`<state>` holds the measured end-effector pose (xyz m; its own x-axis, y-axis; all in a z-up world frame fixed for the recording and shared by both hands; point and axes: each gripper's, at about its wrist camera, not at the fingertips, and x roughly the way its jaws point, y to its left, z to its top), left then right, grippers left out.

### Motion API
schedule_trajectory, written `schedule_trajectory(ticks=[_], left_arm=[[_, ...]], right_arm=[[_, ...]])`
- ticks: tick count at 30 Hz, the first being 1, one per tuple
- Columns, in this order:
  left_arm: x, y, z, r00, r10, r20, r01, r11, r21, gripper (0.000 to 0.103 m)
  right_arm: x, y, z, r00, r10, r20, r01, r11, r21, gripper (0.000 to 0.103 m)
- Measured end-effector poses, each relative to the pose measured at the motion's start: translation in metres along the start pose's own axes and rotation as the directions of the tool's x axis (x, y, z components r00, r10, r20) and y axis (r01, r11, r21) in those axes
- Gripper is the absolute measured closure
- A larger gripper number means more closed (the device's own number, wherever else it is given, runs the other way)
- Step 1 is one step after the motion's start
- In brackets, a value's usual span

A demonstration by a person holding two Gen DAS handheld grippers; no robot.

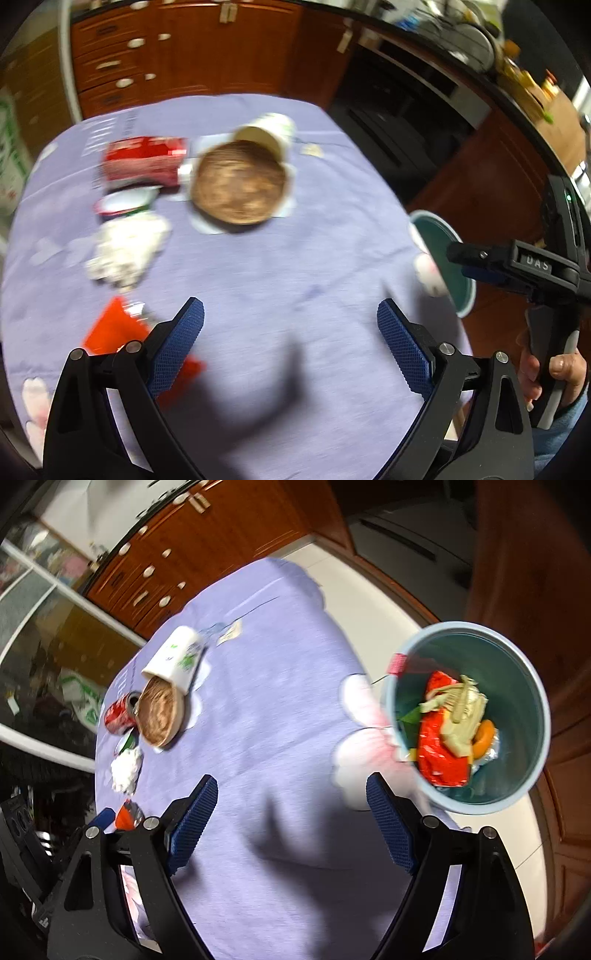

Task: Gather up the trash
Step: 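Grasp the red plastic snack wrapper with the left tool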

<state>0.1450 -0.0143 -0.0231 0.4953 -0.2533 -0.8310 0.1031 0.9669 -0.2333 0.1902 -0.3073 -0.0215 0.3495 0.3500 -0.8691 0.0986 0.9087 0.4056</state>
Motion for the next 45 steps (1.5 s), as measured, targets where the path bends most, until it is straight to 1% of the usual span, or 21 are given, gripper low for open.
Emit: schedule_trajectory(ticks=[3, 7, 9, 12, 14, 20, 25, 27, 28, 29, 30, 31, 32, 35, 37, 40, 45], left_arm=[[-0.011, 0.032, -0.007, 0.999, 0.045, 0.016, -0.044, 0.998, -0.052, 0.008], [-0.016, 0.077, -0.021, 0.997, 0.077, 0.004, -0.076, 0.985, -0.157, 0.008], [-0.013, 0.093, -0.029, 0.997, 0.081, -0.015, -0.082, 0.977, -0.199, 0.008], [-0.007, 0.105, -0.04, 0.996, 0.078, -0.042, -0.086, 0.966, -0.244, 0.008], [-0.001, 0.104, -0.044, 0.993, 0.097, -0.06, -0.109, 0.962, -0.25, 0.008], [0.015, 0.101, -0.048, 0.991, 0.098, -0.093, -0.117, 0.965, -0.235, 0.008], [0.019, 0.096, -0.048, 0.991, 0.115, -0.064, -0.126, 0.973, -0.196, 0.009], [0.017, 0.092, -0.049, 0.988, 0.146, -0.04, -0.151, 0.975, -0.163, 0.036], [0.017, 0.092, -0.049, 0.987, 0.16, -0.035, -0.163, 0.975, -0.151, 0.063], [0.015, 0.095, -0.05, 0.99, 0.139, -0.03, -0.142, 0.977, -0.157, 0.083], [0.014, 0.1, -0.05, 0.995, 0.099, -0.027, -0.102, 0.979, -0.177, 0.084], [0.01, 0.105, -0.05, 0.994, 0.109, -0.018, -0.11, 0.977, -0.184, 0.088], [0.008, 0.107, -0.05, 0.993, 0.12, -0.009, -0.119, 0.976, -0.184, 0.09], [-0.003, 0.125, -0.051, 0.994, 0.106, 0.004, -0.102, 0.972, -0.211, 0.09], [-0.012, 0.139, -0.052, 0.995, 0.1, 0.019, -0.093, 0.969, -0.231, 0.09], [-0.023, 0.156, -0.052, 0.997, 0.058, 0.044, -0.045, 0.966, -0.253, 0.09], [-0.032, 0.177, -0.049, 0.998, 0.018, 0.066, 0.001, 0.962, -0.275, 0.089]], right_arm=[[0.009, 0.022, -0.002, 1.0, -0.001, -0.023, 0.0, 0.999, -0.039, 0.024], [0.021, 0.045, -0.005, 0.999, -0.006, -0.049, 0.003, 0.997, -0.076, 0.024], [0.026, 0.055, -0.008, 0.998, -0.007, -0.061, 0.001, 0.996, -0.091, 0.024], [0.036, 0.067, -0.013, 0.997, -0.005, -0.081, -0.004, 0.994, -0.112, 0.024], [0.043, 0.074, -0.016, 0.995, -0.006, -0.101, -0.007, 0.993, -0.121, 0.024], [0.054, 0.082, -0.02, 0.991, -0.021, -0.13, 0.003, 0.991, -0.136, 0.024], [0.057, 0.084, -0.02, 0.99, -0.045, -0.131, 0.027, 0.99, -0.139, 0.024], [0.058, 0.087, -0.02, 0.99, -0.052, -0.13, 0.033, 0.989, -0.144, 0.024], [0.06, 0.091, -0.02, 0.99, -0.056, -0.131, 0.037, 0.988, -0.148, 0.024], [0.061, 0.094, -0.02, 0.989, -0.058, -0.133, 0.037, 0.988, -0.15, 0.024], [0.063, 0.097, -0.021, 0.989, -0.057, -0.137, 0.036, 0.987, -0.153, 0.024], [0.066, 0.103, -0.021, 0.988, -0.053, -0.145, 0.03, 0.987, -0.157, 0.024], [0.069, 0.109, -0.022, 0.987, -0.049, -0.151, 0.024, 0.986, -0.163, 0.024], [0.078, 0.131, -0.024, 0.985, -0.039, -0.166, 0.005, 0.981, -0.196, 0.024], [0.088, 0.153, -0.025, 0.983, -0.023, -0.184, -0.02, 0.974, -0.226, 0.024], [0.104, 0.184, -0.025, 0.98, -0.002, -0.197, -0.053, 0.961, -0.273, 0.024], [0.131, 0.226, -0.024, 0.972, 0.045, -0.23, -0.118, 0.942, -0.313, 0.024]])
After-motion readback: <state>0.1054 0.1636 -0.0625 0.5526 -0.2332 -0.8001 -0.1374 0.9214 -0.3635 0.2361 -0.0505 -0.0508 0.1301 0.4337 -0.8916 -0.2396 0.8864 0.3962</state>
